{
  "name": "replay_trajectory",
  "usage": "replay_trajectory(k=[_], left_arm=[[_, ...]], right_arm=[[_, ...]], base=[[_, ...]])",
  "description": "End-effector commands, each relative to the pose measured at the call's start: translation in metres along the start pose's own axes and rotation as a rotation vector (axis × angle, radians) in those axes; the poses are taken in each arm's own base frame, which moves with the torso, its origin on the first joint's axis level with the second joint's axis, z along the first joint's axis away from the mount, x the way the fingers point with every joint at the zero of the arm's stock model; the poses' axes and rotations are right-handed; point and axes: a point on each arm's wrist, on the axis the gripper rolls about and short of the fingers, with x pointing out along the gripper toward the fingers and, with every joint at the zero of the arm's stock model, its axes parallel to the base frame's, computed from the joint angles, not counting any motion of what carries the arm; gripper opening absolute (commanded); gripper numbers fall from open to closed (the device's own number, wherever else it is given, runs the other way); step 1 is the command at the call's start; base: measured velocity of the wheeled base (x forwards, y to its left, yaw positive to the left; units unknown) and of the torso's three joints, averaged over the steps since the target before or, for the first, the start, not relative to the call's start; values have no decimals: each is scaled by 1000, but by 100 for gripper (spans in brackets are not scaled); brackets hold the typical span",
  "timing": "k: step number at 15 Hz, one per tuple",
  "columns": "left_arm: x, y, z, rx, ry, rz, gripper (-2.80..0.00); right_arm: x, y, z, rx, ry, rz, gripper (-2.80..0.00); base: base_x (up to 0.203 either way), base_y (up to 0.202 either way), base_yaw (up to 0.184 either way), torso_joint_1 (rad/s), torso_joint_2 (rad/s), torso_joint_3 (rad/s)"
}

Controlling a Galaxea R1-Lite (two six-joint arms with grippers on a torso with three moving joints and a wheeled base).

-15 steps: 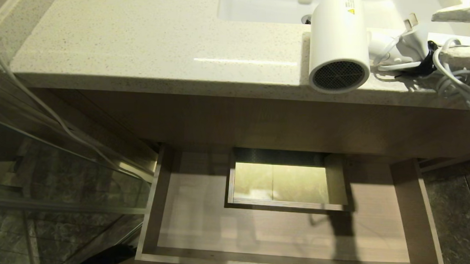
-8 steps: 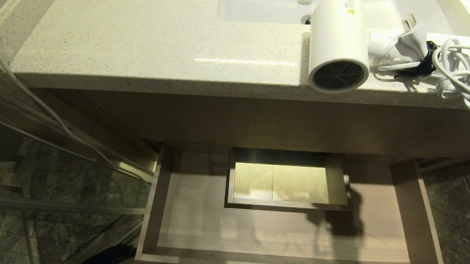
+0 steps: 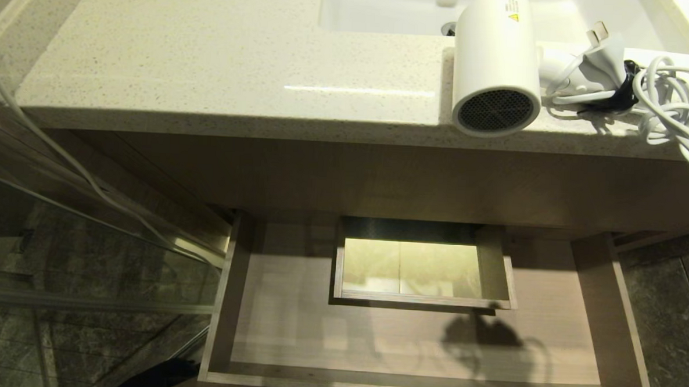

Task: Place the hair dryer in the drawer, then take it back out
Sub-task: Close the drawer

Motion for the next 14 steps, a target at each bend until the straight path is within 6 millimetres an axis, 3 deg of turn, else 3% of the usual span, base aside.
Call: replay_trajectory(k=[1, 5, 14], left_arm=[[0, 0, 0, 0, 2, 0, -280], [0, 0, 0, 0, 2, 0, -280], [0, 0, 0, 0, 2, 0, -280]], right_arm=[[-15, 13, -2, -8, -23, -22, -280], [-25, 25, -10, 99, 17, -72, -280], [-34, 49, -26, 153, -32, -121, -280]], base=[[0, 0, 0, 0, 0, 0], [0, 0, 0, -203, 15, -198], [0, 0, 0, -307, -37, -347]])
